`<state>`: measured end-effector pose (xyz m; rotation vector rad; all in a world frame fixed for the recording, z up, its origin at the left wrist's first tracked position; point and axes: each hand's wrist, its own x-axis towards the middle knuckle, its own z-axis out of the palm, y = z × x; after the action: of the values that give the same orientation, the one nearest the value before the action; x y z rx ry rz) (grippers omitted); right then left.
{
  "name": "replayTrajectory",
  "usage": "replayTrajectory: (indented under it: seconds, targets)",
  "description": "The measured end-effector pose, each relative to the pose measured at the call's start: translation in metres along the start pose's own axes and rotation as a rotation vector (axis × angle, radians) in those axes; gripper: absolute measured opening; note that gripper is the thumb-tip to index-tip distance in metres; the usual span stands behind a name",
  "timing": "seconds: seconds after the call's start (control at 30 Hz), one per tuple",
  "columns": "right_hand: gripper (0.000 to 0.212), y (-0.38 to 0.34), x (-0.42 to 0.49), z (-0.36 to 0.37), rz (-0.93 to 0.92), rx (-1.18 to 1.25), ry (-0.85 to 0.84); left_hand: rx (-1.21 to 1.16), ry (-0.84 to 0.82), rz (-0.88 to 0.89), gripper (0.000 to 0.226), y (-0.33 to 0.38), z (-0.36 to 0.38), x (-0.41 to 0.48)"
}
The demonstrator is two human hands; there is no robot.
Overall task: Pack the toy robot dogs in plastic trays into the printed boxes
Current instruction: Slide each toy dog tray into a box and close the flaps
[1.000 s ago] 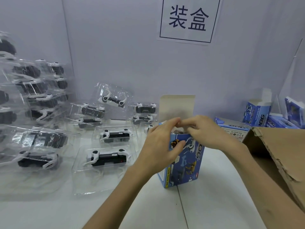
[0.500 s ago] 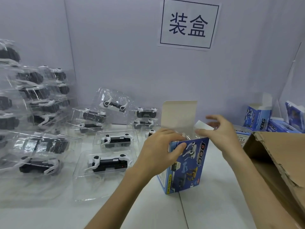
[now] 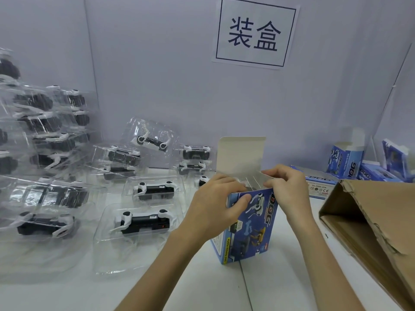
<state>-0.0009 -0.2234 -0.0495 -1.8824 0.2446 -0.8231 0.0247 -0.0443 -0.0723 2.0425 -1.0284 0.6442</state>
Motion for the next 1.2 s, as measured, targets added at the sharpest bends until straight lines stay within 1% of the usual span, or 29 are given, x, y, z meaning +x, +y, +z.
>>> replayTrajectory:
  seconds: [0.1, 0.17, 0.2, 0.27, 0.3, 0.37, 0.4, 0.43, 0.5, 0.57, 0.63, 0.67, 0.73, 0.8, 0.83, 0.9, 0.93, 1.0, 1.03, 1.1, 1.13, 1.2]
  targets:
    - [0.018, -0.002, -0.002, -0.006, -0.096, -0.176, -0.104, -0.007, 0.009, -0.001, 0.029, 0.000, 0.000, 0.000]
    - [0.010, -0.002, -0.005, -0.012, -0.119, -0.274, -0.185, -0.009, 0.015, 0.002, 0.028, 0.001, 0.000, 0.000]
    - [0.012, -0.003, -0.007, -0.015, -0.125, -0.298, -0.209, -0.009, 0.013, 0.002, 0.028, 0.001, 0.000, 0.000]
    - [0.028, -0.003, -0.005, -0.020, -0.161, -0.290, -0.191, -0.015, 0.014, 0.009, 0.028, 0.000, 0.000, -0.001]
    - [0.027, -0.003, -0.002, -0.022, -0.166, -0.273, -0.175, -0.021, 0.016, 0.016, 0.028, -0.001, -0.001, -0.002]
    - [0.014, 0.000, 0.006, -0.021, -0.117, -0.173, -0.194, -0.034, -0.005, 0.029, 0.026, -0.003, -0.004, -0.001]
    - [0.005, 0.002, 0.008, -0.019, -0.046, -0.063, -0.229, -0.033, -0.030, 0.034, 0.027, -0.004, -0.006, 0.000]
    - [0.006, 0.003, 0.009, -0.018, 0.034, 0.060, -0.276, -0.030, -0.060, 0.037, 0.029, -0.004, -0.008, 0.002]
    - [0.030, 0.006, 0.009, -0.016, 0.126, 0.292, -0.348, -0.033, -0.124, 0.047, 0.028, -0.004, -0.014, 0.006]
    - [0.049, 0.008, 0.009, -0.016, 0.134, 0.483, -0.419, -0.055, -0.175, 0.065, 0.021, -0.006, -0.023, 0.009]
    - [0.060, 0.010, 0.007, -0.020, 0.099, 0.591, -0.501, -0.129, -0.236, 0.035, 0.016, -0.011, -0.034, 0.010]
    - [0.061, 0.009, 0.005, -0.022, 0.057, 0.595, -0.539, -0.186, -0.268, -0.010, 0.017, -0.013, -0.040, 0.009]
    - [0.055, 0.009, 0.001, -0.023, -0.014, 0.583, -0.573, -0.266, -0.324, -0.072, 0.022, -0.015, -0.049, 0.007]
    - [0.042, 0.009, -0.006, -0.022, -0.016, 0.600, -0.531, -0.246, -0.356, -0.044, 0.027, -0.012, -0.053, 0.006]
    - [0.043, 0.010, -0.009, -0.021, -0.008, 0.595, -0.494, -0.204, -0.349, -0.007, 0.029, -0.010, -0.053, 0.005]
    - [0.052, 0.015, -0.014, -0.021, -0.032, 0.585, -0.453, -0.121, -0.310, 0.035, 0.030, -0.005, -0.051, 0.004]
    - [0.052, 0.016, -0.017, -0.020, -0.056, 0.597, -0.446, -0.107, -0.293, 0.033, 0.030, -0.005, -0.051, 0.003]
    - [0.039, 0.020, -0.020, -0.021, -0.081, 0.631, -0.452, -0.096, -0.277, 0.037, 0.029, -0.005, -0.051, 0.002]
    - [0.037, 0.020, -0.022, -0.022, -0.076, 0.652, -0.462, -0.088, -0.268, 0.053, 0.029, -0.006, -0.050, 0.002]
    - [0.043, 0.018, -0.024, -0.022, -0.079, 0.662, -0.471, -0.050, -0.232, 0.090, 0.029, -0.008, -0.047, 0.000]
    - [0.039, 0.016, -0.025, -0.021, -0.091, 0.638, -0.465, -0.017, -0.201, 0.110, 0.028, -0.008, -0.045, -0.003]
    - [0.022, 0.010, -0.027, -0.018, -0.138, 0.530, -0.448, 0.115, -0.074, 0.202, 0.023, -0.008, -0.035, -0.012]
